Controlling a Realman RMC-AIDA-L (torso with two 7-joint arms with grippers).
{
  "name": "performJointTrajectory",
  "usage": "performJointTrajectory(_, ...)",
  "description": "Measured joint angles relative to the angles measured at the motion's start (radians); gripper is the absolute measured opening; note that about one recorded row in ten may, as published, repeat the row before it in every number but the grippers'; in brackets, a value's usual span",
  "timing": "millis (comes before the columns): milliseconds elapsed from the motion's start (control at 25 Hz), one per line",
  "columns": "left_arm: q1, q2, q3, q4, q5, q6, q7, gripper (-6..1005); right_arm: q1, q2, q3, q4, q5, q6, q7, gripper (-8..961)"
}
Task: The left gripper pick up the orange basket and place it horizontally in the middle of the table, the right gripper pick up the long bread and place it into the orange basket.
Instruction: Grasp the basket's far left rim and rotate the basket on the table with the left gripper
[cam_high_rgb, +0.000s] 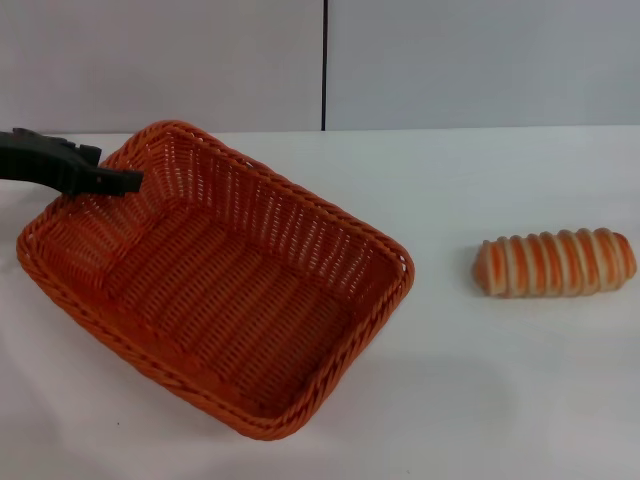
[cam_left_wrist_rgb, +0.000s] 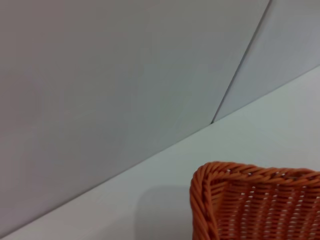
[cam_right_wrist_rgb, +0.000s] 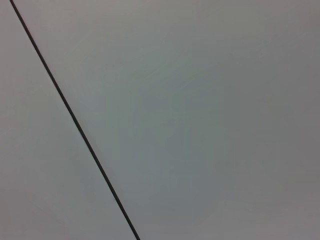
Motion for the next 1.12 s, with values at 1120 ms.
performJointTrajectory(1120, -0.016, -0.021, 0.060, -0.013, 0.080, -0.066, -0.019, 441, 0.009, 0.000, 0.000, 0.000, 0.005, 0.024, 0.000, 591)
